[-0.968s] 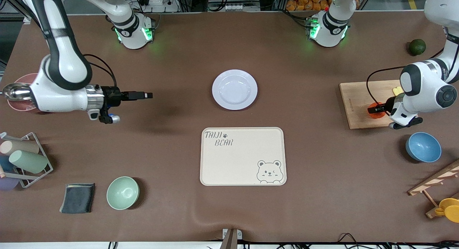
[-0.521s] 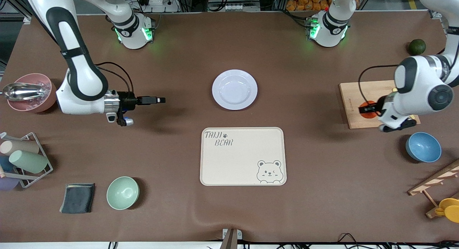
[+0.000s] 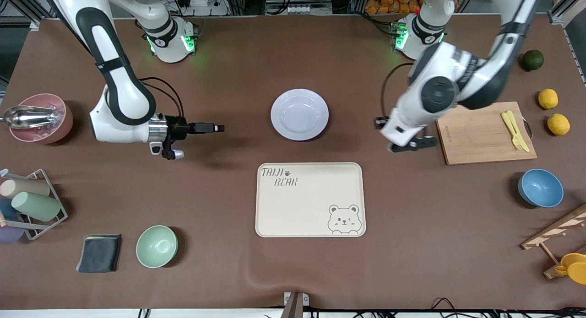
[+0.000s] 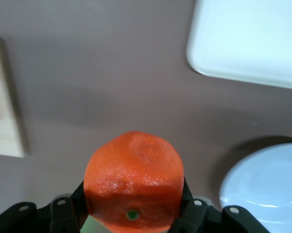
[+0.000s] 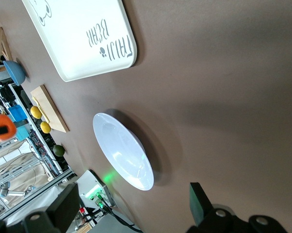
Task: Place orange and plate with both arms
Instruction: 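Carry the orange with the left gripper and lower it onto the plate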
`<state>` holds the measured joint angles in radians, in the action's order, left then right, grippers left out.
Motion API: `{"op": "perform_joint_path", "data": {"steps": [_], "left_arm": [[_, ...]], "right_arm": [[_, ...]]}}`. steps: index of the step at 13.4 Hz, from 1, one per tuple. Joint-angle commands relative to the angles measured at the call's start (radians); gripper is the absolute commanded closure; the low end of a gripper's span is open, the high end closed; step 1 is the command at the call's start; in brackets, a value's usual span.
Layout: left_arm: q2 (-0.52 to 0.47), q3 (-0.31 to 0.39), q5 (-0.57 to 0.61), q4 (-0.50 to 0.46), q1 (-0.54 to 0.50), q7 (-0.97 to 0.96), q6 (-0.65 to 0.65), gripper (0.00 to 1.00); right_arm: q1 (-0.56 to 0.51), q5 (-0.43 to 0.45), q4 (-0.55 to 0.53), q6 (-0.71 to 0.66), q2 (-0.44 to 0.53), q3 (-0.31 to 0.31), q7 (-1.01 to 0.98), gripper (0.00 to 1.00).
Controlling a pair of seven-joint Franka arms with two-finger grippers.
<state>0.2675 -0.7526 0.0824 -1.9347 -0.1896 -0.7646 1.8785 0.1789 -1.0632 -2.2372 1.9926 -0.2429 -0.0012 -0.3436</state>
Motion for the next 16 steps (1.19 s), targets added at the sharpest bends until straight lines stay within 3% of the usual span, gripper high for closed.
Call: {"op": "perform_joint_path", "data": {"steps": [1, 6, 9, 10, 12, 13, 14, 16], "left_arm": [[0.166, 0.006, 0.011, 0.147, 0.171, -0.248, 0.002, 1.0], [0.363, 0.059, 0.104, 0.189, 0.416, -0.6, 0.212, 0.96], [0.444, 0.1, 0.123, 0.189, 0.505, -0.7, 0.302, 0.85], [0.455, 0.119, 0.123, 0.187, 0.536, -0.722, 0.327, 0.75], [0.478, 0.159, 0.123, 0.186, 0.6, -0.748, 0.352, 0.45], [0.48, 0.177, 0.123, 0.183, 0.62, -0.751, 0.353, 0.07], [0.477, 0.185, 0.123, 0.184, 0.627, -0.755, 0.353, 0.0], [0.44, 0.185, 0.123, 0.187, 0.607, -0.757, 0.349, 0.0]], "right_arm": [[0.002, -0.024, -0.033, 0.009, 0.033, -0.005, -0.009, 0.0], [0.007, -0.027, -0.033, 0.02, 0.036, -0.003, -0.008, 0.0], [0.014, -0.027, -0.033, 0.026, 0.036, -0.003, -0.008, 0.0], [0.014, -0.027, -0.033, 0.026, 0.034, -0.003, -0.008, 0.0], [0.014, -0.027, -0.033, 0.026, 0.034, -0.003, -0.008, 0.0], [0.014, -0.027, -0.033, 0.028, 0.034, -0.003, -0.008, 0.0], [0.016, -0.029, -0.033, 0.029, 0.034, -0.003, -0.008, 0.0], [0.04, -0.029, -0.035, 0.054, 0.034, -0.003, 0.0, 0.0]]}}
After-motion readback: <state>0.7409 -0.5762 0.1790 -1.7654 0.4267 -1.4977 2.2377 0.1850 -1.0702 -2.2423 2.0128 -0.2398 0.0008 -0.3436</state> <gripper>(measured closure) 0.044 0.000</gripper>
